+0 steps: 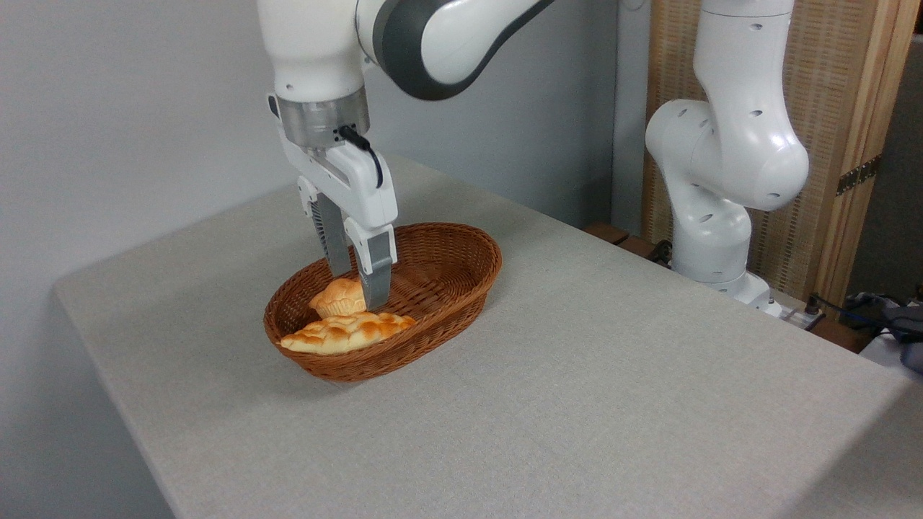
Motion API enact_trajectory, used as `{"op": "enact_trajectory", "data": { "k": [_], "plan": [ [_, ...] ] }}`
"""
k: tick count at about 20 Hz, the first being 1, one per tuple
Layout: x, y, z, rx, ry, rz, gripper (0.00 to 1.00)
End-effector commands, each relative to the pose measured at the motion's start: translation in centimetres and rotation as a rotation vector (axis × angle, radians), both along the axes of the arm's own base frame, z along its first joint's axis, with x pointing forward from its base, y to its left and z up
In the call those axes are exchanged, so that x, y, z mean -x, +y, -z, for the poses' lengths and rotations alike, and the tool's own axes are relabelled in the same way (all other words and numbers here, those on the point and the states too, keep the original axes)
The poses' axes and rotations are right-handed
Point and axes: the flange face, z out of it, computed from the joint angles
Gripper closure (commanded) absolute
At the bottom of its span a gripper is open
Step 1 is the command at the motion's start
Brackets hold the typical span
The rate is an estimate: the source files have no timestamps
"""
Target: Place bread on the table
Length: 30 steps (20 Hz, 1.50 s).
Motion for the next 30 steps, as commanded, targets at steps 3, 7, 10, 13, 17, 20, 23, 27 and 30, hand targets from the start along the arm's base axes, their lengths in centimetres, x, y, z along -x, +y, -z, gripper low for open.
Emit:
{"op": "enact_trajectory", "data": {
  "k": [3, 7, 10, 13, 17, 20, 23, 27, 30],
  "plan": [
    [0.6, -2.8, 1.9, 0.032, 0.017, 0.018, 0.00],
    [0.3, -4.0, 3.0, 0.032, 0.011, 0.036, 0.00],
    [0.2, -5.8, 4.3, 0.031, 0.009, 0.060, 0.00],
    [0.2, -6.2, 4.6, 0.031, 0.010, 0.066, 0.00],
    [0.5, -7.2, 5.1, 0.028, 0.019, 0.084, 0.00],
    [0.5, -7.5, 5.3, 0.019, 0.019, 0.100, 0.08],
    [0.5, -7.5, 5.3, 0.018, 0.018, 0.107, 0.56],
    [0.5, -7.4, 5.2, 0.018, 0.015, 0.122, 0.79],
    [0.5, -7.3, 5.2, 0.019, 0.015, 0.120, 0.79]
  ]
}}
